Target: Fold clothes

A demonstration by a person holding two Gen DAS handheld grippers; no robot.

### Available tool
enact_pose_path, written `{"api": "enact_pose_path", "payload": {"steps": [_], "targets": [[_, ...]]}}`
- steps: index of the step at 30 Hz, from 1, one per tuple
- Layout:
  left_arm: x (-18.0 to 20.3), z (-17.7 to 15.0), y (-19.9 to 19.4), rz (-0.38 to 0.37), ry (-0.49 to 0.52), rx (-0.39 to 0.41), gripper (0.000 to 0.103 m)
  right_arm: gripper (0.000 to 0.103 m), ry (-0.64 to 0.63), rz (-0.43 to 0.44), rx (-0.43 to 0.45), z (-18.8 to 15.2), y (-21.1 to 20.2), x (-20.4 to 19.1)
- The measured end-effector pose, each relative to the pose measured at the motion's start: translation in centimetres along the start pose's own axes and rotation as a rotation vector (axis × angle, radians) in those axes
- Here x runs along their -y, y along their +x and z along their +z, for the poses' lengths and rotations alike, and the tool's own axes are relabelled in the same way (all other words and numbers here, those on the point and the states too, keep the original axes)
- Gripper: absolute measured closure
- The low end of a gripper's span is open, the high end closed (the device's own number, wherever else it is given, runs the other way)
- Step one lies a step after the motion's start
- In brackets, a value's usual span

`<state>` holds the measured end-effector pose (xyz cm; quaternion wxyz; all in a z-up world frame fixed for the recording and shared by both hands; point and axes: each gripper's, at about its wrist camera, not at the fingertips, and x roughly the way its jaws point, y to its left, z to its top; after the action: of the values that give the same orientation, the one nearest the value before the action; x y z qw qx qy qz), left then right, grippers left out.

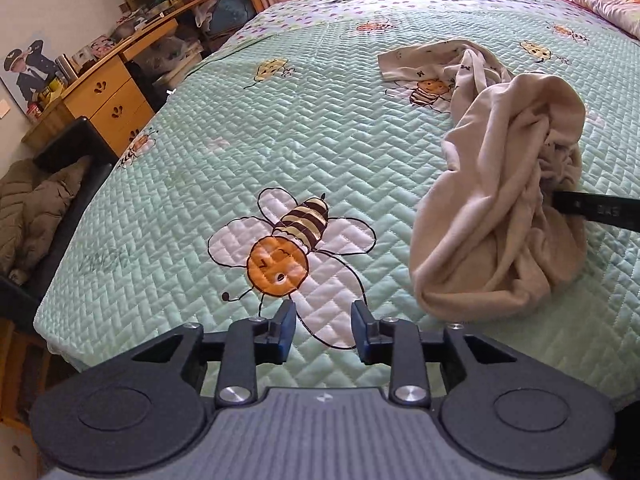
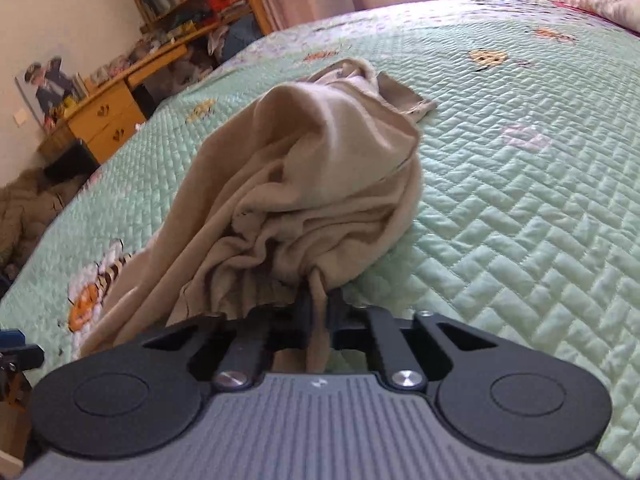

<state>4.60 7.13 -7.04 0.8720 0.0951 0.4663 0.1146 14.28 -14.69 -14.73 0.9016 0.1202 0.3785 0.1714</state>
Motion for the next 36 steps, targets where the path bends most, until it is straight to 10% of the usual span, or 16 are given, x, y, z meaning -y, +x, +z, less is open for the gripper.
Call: {"api": "enact_pose_path", "payload": {"steps": [20,28,36], "targets": [[3.0,-0.3,-2.6,-0.041,0.071,0.066,0.044,0.096,0.094,-0.295,0.207,-3.3,-15.3,8.9],[3.3,-0.2,-3.1,-0.037,0.083,0.071,0.034,0.039,-0.021,-0.144,0.182,-1.5,-11.4,4.3],[1.2,0.2,-3.0,-0.016,0.023,0.062,0.028,0.05,-0.119,-0.19,0.113,2.0,-2.8,1.4]]}}
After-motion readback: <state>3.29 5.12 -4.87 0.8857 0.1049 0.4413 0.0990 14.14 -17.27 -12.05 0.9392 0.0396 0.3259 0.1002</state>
